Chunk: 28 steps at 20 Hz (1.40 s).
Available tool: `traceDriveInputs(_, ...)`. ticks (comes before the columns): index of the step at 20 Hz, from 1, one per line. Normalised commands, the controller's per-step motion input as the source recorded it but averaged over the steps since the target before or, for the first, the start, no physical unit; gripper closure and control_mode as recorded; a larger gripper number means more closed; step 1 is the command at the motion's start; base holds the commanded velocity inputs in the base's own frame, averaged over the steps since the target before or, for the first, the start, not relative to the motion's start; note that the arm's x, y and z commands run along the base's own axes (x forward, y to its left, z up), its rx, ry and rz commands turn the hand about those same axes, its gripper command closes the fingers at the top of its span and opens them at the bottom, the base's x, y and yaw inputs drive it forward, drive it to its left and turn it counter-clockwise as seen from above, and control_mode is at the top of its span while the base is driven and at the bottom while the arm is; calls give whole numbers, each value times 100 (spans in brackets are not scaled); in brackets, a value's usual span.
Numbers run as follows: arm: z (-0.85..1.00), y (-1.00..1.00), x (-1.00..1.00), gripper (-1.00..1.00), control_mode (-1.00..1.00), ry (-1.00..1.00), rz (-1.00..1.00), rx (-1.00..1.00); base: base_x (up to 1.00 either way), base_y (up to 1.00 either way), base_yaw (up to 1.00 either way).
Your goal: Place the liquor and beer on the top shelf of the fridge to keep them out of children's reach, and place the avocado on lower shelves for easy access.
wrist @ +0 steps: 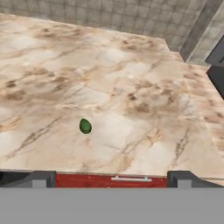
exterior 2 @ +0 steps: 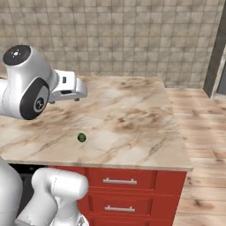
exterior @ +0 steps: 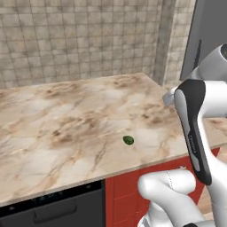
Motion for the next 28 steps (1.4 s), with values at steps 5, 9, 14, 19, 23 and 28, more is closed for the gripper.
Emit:
traceDriveInputs(5,0,0,0,-100,100,0,0,0,40,10,-16)
traceDriveInputs(9,0,0,0,-100,100,0,0,0,27,27,-3)
traceDriveInputs(14,-17,22,9,-100,-100,11,0,0,4,6,0)
traceDriveInputs(19,-45,24,1,-100,-100,23,0,0,0,0,0)
traceDriveInputs(23,-55,25,0,-100,-100,22,0,0,0,0,0)
traceDriveInputs(28,-62,23,4,-100,-100,16,0,0,0,0,0)
